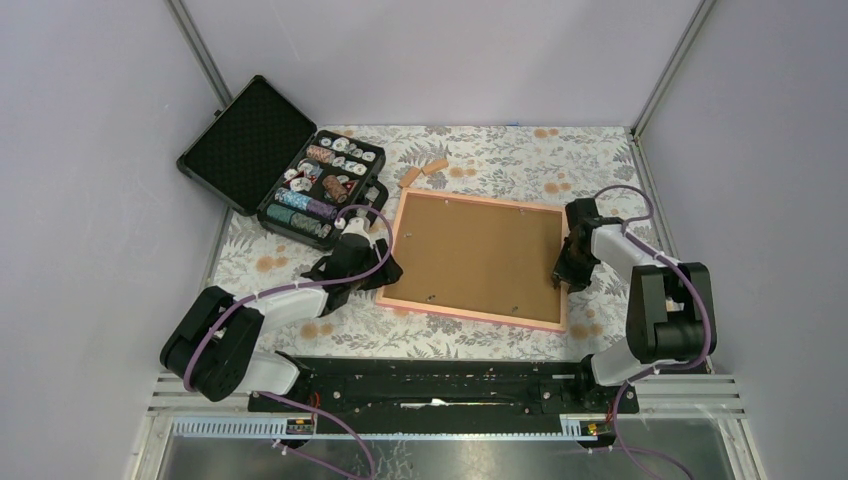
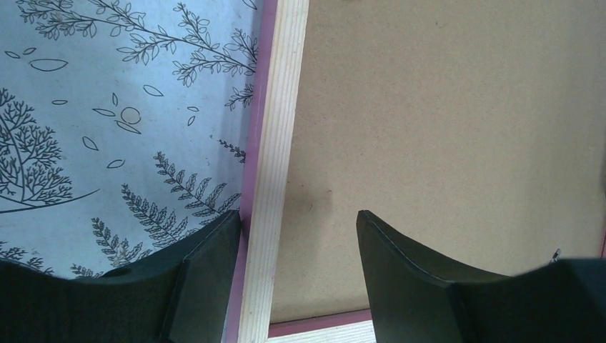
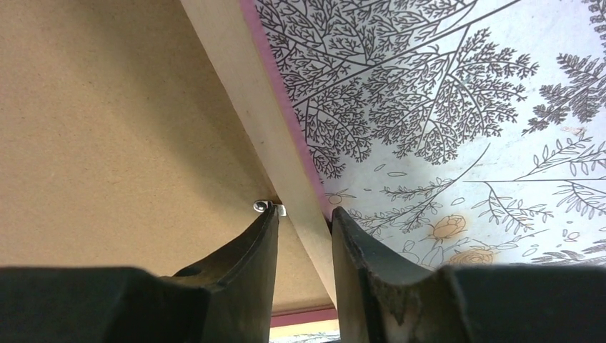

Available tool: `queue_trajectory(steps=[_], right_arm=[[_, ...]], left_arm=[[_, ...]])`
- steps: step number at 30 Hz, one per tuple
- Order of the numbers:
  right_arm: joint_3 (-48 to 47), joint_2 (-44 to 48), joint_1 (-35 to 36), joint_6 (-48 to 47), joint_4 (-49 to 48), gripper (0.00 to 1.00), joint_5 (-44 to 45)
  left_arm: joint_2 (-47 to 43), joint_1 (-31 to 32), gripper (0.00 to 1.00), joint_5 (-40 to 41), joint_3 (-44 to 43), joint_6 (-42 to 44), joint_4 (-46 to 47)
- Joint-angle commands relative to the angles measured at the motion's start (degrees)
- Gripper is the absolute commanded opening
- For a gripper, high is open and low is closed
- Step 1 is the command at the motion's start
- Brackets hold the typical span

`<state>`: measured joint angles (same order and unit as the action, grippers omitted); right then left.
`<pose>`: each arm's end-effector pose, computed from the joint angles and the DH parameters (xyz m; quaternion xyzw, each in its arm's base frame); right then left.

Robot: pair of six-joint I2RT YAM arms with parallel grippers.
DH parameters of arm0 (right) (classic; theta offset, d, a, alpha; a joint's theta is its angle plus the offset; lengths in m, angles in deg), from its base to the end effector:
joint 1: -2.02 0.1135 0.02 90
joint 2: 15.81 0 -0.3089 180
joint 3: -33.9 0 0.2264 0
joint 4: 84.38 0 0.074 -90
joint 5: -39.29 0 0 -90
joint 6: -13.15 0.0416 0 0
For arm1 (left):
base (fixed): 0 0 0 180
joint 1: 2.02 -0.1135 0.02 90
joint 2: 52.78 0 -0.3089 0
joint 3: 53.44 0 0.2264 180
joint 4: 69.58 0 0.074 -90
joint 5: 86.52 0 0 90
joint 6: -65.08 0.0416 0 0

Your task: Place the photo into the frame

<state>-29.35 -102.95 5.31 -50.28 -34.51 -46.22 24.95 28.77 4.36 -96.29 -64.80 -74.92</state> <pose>0.2437 0.0107 0.2195 0.2050 0.9678 -0.0011 0.1464 0.1965 -0.1163 0.2112 -0.0751 0.9040 -0.2377 0.3474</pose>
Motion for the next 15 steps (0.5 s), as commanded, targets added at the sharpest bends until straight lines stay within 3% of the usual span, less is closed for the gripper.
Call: queue_trajectory(steps=[1, 15], right_arm=[[-3.0, -3.4, 2.0, -2.0, -0.3, 0.00, 3.0], [-3.6, -3.2, 3.7, -4.4, -1.5, 0.00, 5.2]], left_arm=[[-1.3, -0.4, 0.65, -2.1, 0.8, 0.4, 3.7], [-0.8, -0.9, 0.65, -3.2, 0.7, 0.5, 3.9]])
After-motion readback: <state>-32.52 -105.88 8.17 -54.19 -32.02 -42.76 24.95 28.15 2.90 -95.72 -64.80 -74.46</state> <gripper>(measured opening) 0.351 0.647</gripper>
